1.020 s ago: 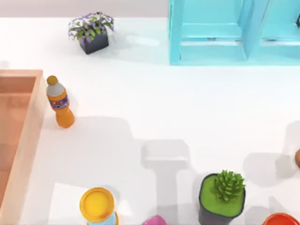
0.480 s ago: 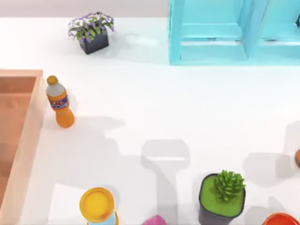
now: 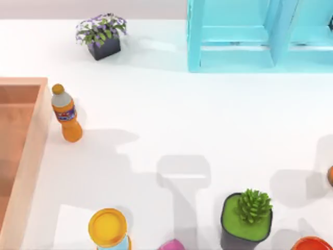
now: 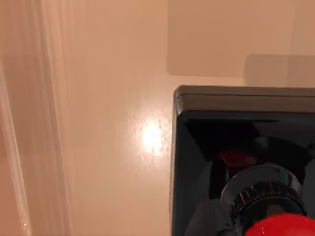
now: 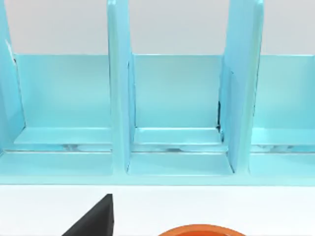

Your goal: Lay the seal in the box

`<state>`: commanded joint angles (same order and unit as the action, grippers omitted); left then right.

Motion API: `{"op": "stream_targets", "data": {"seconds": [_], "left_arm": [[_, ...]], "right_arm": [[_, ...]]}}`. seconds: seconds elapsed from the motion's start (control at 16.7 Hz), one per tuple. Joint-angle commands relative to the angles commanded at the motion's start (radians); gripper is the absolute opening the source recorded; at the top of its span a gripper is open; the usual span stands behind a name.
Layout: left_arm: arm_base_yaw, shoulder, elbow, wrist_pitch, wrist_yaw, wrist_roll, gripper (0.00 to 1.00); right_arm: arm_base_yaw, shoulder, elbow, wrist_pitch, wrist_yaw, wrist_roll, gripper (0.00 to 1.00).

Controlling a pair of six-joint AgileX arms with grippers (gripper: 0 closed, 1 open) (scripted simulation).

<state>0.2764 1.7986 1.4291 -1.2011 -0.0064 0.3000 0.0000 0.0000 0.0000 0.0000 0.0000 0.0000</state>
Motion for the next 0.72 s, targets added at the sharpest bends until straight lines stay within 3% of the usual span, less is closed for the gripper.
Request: {"op": "stream_targets", "data": {"seconds": [0.36, 0.72], "left_arm": [[0.0, 0.0, 0.0, 0.0, 0.0, 0.0, 0.98], [0.0, 0.0, 0.0, 0.0, 0.0, 0.0, 1.0]], "right_arm": [[0.0, 0.0, 0.0, 0.0, 0.0, 0.0, 1.0], [0.0, 0.0, 0.0, 0.0, 0.0, 0.0, 1.0]]}}
